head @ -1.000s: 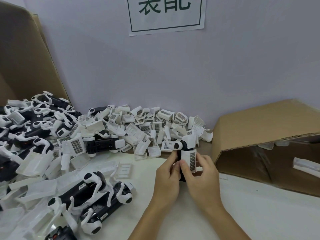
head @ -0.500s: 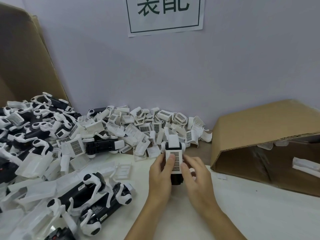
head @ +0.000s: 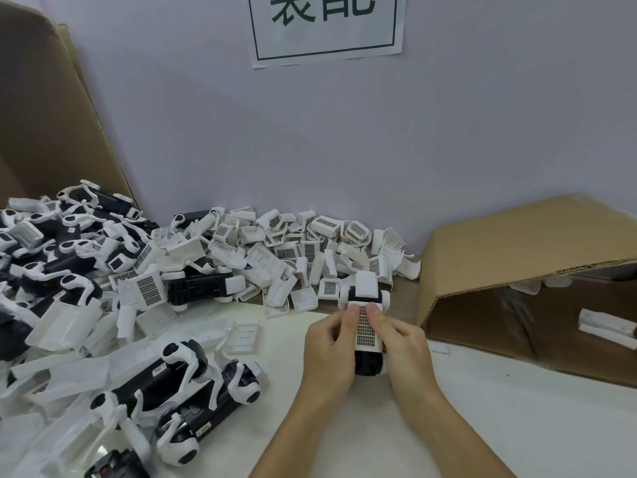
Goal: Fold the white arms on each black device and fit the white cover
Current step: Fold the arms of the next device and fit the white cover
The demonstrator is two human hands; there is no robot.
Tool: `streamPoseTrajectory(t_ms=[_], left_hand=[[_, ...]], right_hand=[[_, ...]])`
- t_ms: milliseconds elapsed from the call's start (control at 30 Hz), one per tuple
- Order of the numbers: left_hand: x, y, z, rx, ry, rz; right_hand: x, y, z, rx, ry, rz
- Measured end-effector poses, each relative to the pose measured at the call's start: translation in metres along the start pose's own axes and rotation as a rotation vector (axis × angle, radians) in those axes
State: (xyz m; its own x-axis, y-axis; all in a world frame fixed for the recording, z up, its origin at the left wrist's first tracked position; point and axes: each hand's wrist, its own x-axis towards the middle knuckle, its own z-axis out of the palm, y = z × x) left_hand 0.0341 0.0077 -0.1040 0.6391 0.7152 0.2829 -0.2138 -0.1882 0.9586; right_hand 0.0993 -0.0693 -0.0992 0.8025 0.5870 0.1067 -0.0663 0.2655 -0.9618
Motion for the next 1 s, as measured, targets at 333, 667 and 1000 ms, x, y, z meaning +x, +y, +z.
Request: streamPoseTrajectory(t_ms=[333, 667, 1000], left_hand=[[0.0, 0.004, 0.001, -0.117, 0.019, -0.064], [0.003, 0.006, 0.0, -0.142, 0.001, -0.071], [0.002, 0.006, -0.005, -0.084, -0.084, -0.068]], right_hand=[[-0.002, 0.001, 0.002, -0.05, 0.013, -0.048], [0.001, 0.003, -0.003, -0.035, -0.077, -0.077], [0.003, 0.008, -0.007, -0.055, -0.074, -0.099]])
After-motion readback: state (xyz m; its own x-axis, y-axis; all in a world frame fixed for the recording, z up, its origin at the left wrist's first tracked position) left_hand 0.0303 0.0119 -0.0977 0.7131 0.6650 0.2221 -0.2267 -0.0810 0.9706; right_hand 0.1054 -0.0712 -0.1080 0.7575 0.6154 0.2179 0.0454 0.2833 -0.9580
